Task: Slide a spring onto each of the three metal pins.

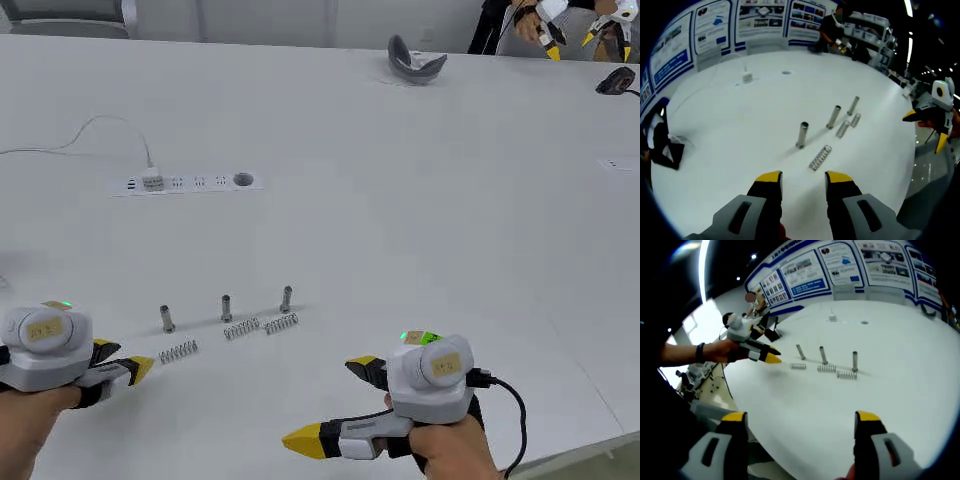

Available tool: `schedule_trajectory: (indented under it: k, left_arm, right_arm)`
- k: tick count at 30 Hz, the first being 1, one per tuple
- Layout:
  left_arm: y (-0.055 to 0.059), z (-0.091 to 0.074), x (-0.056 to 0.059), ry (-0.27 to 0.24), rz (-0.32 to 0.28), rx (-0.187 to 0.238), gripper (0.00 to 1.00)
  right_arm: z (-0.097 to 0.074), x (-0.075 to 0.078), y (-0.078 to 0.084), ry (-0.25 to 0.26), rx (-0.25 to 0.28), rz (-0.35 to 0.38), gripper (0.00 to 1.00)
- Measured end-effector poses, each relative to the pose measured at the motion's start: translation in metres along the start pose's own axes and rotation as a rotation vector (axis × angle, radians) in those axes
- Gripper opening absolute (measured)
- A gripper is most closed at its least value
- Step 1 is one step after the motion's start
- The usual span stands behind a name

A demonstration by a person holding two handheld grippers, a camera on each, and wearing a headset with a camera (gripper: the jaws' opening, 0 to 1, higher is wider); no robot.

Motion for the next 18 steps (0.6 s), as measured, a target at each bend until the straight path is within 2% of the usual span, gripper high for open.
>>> schedule_trajectory:
  k: [8,12,18]
  left_arm:
    - [0.001,-0.013,0.004,-0.003,0.007,0.027,0.43]
    - [0.003,-0.019,0.004,0.0,0.005,0.05,0.52]
    - [0.007,-0.029,0.003,-0.011,0.013,0.06,0.57]
  right_arm:
    - [0.0,0.0,0.0,-0.002,-0.004,-0.008,0.89]
    - [0.0,0.0,-0.001,-0.004,0.0,-0.009,0.89]
    - [0.001,-0.001,-0.001,-0.009,-0.001,-0.013,0.89]
Point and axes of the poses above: the centre of the closed fingertips' face, and the gripper's own axes: z roughly forward along the fingers, x roughly to its right, y roughly out of its underside, the point moved 9 cm from there along -z, roughly backward along the fingers, and after that the axes turned 4 degrees about x, right-handed, at the moved point
